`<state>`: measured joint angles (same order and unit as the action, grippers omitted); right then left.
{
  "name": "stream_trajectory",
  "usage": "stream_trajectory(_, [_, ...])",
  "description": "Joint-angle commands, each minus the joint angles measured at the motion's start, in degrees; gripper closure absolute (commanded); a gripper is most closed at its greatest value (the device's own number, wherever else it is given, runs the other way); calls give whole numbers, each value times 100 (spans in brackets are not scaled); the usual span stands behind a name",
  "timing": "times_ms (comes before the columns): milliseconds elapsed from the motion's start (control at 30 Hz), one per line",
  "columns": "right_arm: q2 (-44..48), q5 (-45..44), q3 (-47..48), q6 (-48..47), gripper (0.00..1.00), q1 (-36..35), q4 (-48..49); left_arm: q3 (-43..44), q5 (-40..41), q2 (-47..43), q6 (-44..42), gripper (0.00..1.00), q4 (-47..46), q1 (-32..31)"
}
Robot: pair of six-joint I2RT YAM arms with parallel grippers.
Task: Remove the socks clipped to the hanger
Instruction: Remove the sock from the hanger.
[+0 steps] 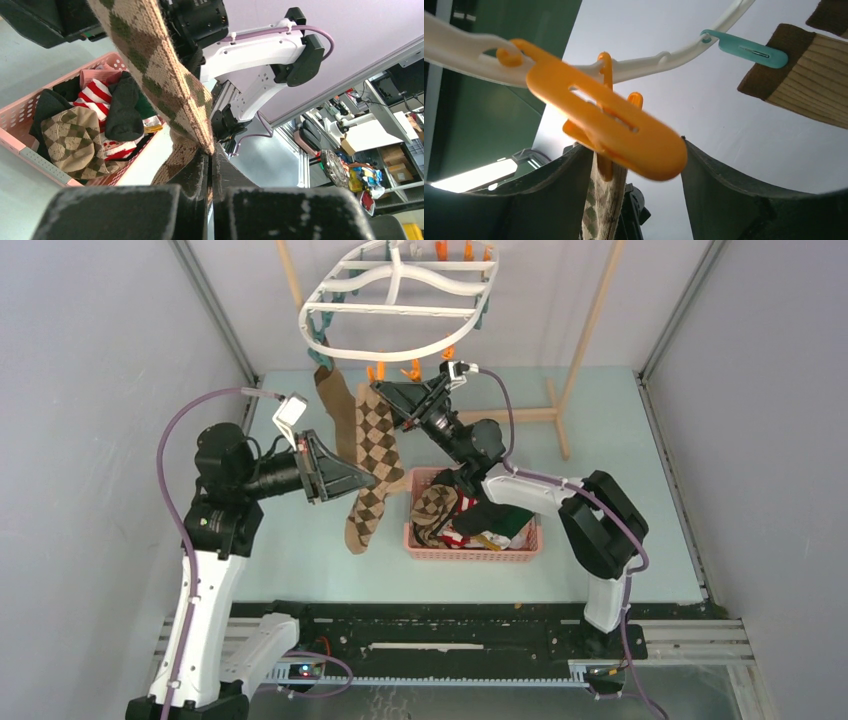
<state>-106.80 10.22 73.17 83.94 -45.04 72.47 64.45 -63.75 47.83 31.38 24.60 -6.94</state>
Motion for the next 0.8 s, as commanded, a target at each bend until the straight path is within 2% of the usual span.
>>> stream_trajectory(0, [-153,153,477,282,30,80,431,112,-302,-140,103,100,27,19])
stream_trajectory(333, [-504,205,1137,550,40,74,475,133,-377,-136,56,100,62,77])
stream_trajectory(567, [-565,226,1209,630,56,81,445,176,-376,-151,-90,100,275,140])
stream_trajectory(767, [-529,192,1167,593,81,87,331,182,-347,-182,-297,100,540,242])
